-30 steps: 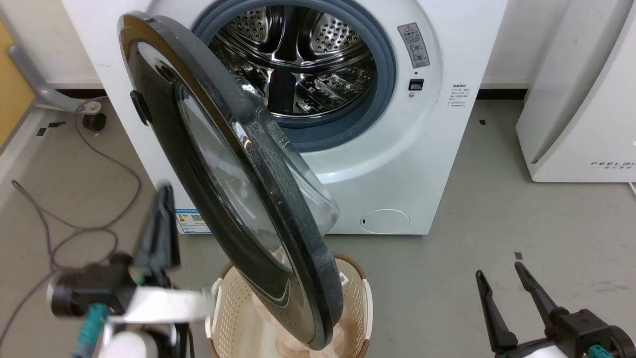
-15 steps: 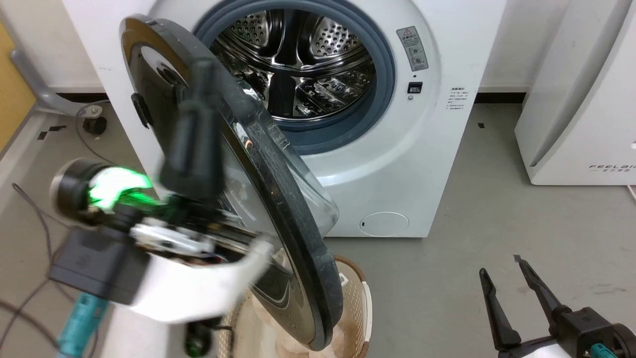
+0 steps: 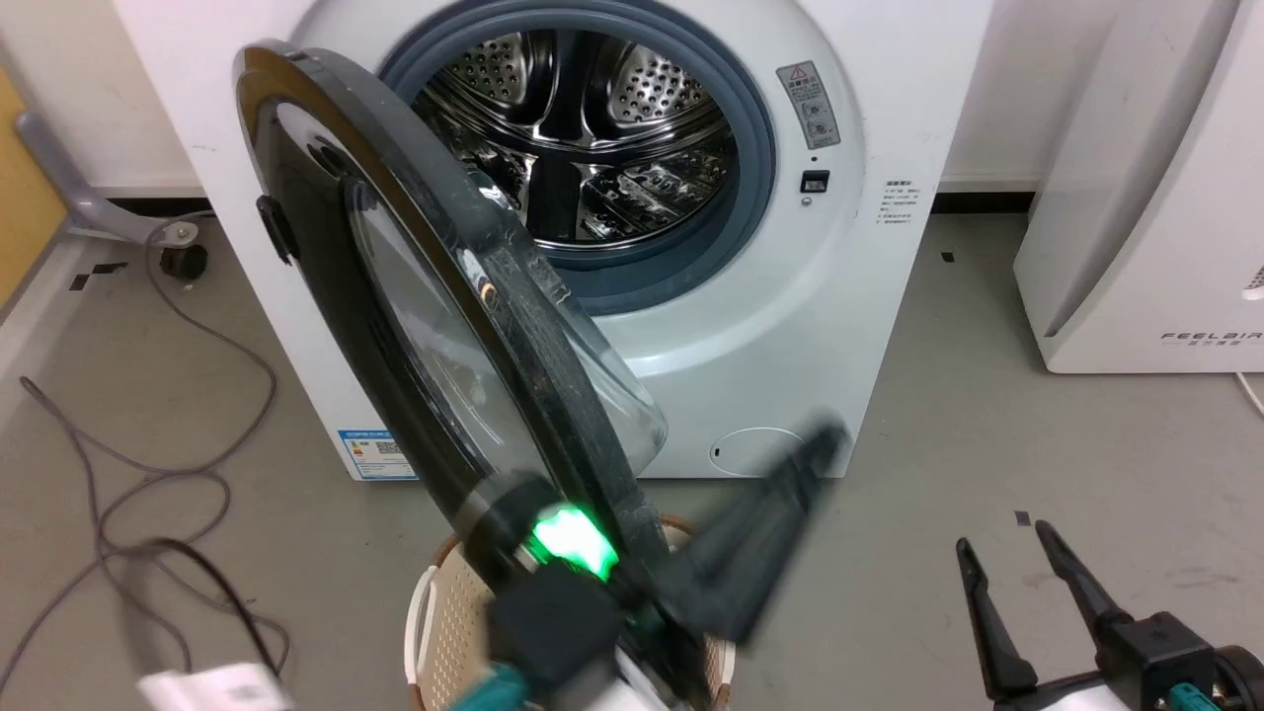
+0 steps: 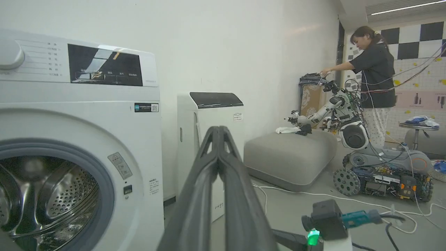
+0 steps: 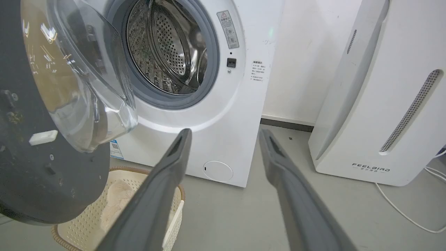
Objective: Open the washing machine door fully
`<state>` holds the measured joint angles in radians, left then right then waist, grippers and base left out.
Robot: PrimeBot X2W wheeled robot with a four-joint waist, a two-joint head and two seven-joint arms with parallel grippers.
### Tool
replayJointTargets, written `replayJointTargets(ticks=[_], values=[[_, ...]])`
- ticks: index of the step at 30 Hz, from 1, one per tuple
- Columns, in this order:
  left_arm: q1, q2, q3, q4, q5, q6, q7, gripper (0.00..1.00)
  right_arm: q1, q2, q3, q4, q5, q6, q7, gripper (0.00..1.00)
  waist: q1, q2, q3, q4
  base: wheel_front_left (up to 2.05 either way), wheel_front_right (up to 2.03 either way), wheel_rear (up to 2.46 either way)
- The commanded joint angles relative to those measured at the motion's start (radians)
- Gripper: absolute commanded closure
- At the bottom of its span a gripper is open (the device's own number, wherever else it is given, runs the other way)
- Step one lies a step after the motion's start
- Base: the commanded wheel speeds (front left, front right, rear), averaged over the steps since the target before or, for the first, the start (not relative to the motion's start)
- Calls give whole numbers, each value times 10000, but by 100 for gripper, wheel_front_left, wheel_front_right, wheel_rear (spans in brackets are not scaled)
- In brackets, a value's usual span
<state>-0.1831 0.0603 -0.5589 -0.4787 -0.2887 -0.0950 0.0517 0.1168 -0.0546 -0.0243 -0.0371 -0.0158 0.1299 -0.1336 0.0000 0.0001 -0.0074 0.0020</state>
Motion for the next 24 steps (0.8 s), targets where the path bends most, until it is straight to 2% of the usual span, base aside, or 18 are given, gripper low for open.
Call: replayJointTargets(ticks=[1, 5, 11, 18, 24], values=[[438, 218, -449, 92, -230, -107, 333, 100, 171, 43, 4, -11, -34, 8, 4, 0, 0, -1, -10, 45, 0, 0, 0], [1086, 529, -1186, 611, -471, -165, 873, 100, 118, 43, 60, 14, -23, 8, 14, 0, 0, -1, -15, 74, 0, 0, 0], [1543, 733, -1362, 1724, -339, 61, 1014, 100, 63, 43, 135, 59, -1, 8, 3, 0, 0, -1, -11, 62, 0, 0, 0], [935, 424, -1180, 3123, -138, 344, 646, 100, 30, 43, 158, 95, 51, 8, -15, 0, 0, -1, 85, 43, 0, 0, 0], [194, 117, -855, 4174, -222, 795, 227, 100, -25, 43, 204, 141, 129, 8, -39, 0, 0, -1, 166, 8, 0, 0, 0]])
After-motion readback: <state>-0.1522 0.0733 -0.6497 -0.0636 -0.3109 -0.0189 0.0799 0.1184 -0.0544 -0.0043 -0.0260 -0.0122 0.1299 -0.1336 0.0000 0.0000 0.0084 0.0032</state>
